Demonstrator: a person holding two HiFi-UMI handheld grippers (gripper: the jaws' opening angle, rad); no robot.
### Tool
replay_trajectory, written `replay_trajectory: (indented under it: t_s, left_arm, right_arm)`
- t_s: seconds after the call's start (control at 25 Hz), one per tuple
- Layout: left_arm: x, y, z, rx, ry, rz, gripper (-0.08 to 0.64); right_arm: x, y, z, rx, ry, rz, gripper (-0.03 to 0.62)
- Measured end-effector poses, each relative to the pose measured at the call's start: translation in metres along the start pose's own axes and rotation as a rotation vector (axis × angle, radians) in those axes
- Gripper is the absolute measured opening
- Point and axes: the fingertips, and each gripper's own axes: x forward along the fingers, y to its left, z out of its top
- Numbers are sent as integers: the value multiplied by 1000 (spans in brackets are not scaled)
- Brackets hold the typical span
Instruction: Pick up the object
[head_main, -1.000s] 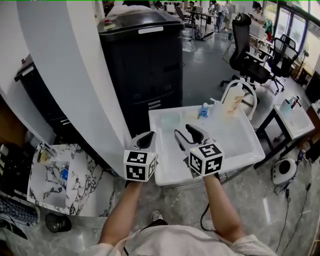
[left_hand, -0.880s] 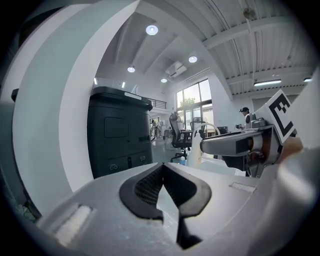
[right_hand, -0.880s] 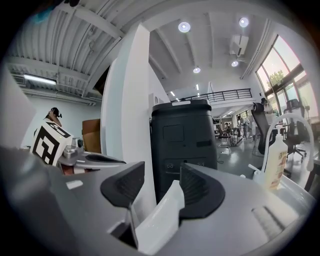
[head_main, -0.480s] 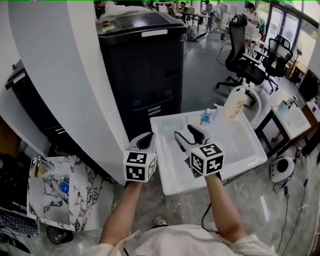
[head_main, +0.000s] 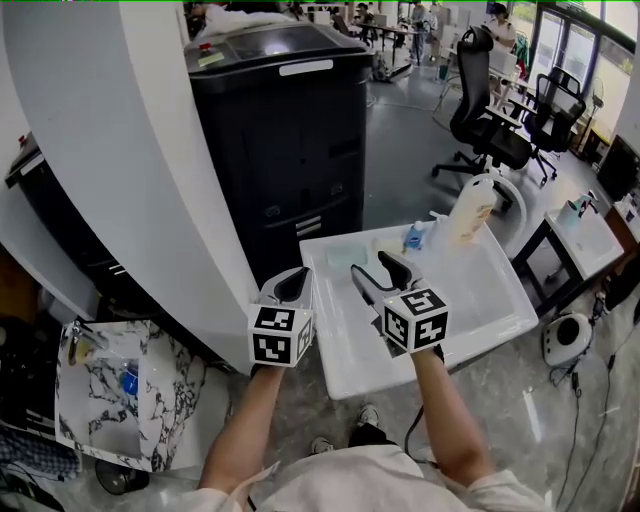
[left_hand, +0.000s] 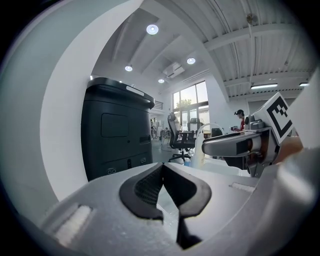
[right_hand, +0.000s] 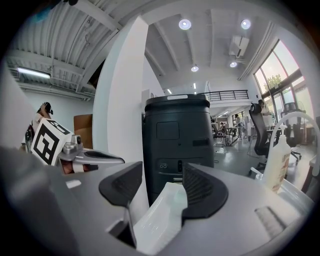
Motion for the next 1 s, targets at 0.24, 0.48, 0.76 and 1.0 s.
replay_trajectory:
  t_s: [0.24,0.48,0.76,1.0]
  left_arm:
    - [17,7,2,-5,-5,33,5]
    - [52,9,10,-3,0,62,5]
    - [82,16,25,1,-12,98,5]
    - [94,19,32,6,-22,115,5]
  right_arm:
    - [17,-13,-1,-4,1,39,247]
    - [38,-43,2,4,6,75,261]
    - [61,-72,11,-9,2,107,268]
    - [70,-80,12,-17,5,131,268]
